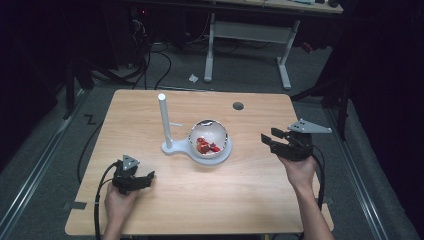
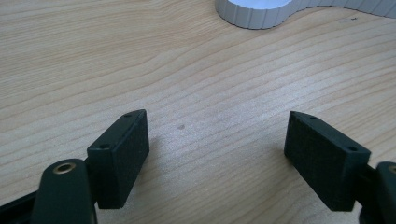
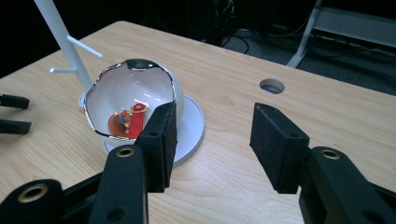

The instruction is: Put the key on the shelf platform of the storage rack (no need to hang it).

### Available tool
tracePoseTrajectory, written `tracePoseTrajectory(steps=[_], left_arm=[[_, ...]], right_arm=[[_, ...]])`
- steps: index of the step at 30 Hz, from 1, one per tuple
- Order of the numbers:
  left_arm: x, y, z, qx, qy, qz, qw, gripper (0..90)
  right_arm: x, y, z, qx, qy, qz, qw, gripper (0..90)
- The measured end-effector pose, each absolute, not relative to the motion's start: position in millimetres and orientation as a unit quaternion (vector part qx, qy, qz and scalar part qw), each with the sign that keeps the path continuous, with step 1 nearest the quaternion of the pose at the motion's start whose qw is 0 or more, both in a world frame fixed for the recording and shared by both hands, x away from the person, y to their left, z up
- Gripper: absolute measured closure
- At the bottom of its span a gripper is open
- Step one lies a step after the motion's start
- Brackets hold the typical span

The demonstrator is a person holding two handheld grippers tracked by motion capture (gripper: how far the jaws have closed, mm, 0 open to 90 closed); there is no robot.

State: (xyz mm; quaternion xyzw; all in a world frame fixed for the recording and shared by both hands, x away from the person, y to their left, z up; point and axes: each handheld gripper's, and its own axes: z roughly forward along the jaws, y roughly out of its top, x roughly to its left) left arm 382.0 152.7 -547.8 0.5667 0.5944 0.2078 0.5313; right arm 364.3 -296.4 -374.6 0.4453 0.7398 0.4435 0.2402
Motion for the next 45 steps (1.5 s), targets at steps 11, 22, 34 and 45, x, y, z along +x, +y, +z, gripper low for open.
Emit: tracePoseTrajectory(steps=[11,22,34,45], left_arm=[[382,153,-548,0.567,0.594,0.208,0.531,22.4],[382,153,-548,0.567,0.594,0.208,0.531,22.4],[382,153,-548,0.567,0.594,0.208,0.531,22.4],[382,153,-548,0.566,0.595,0.208,0.531,22.4]], right_arm=[[348,-318,-383,0.466,0.721,0.454,0.239,51.4],[329,-330,-390,0.474,0.712,0.459,0.239,51.4],[319,-332,-402,0.481,0.706,0.465,0.233,51.4],[309,-331,-414,0.484,0.707,0.463,0.226,51.4]])
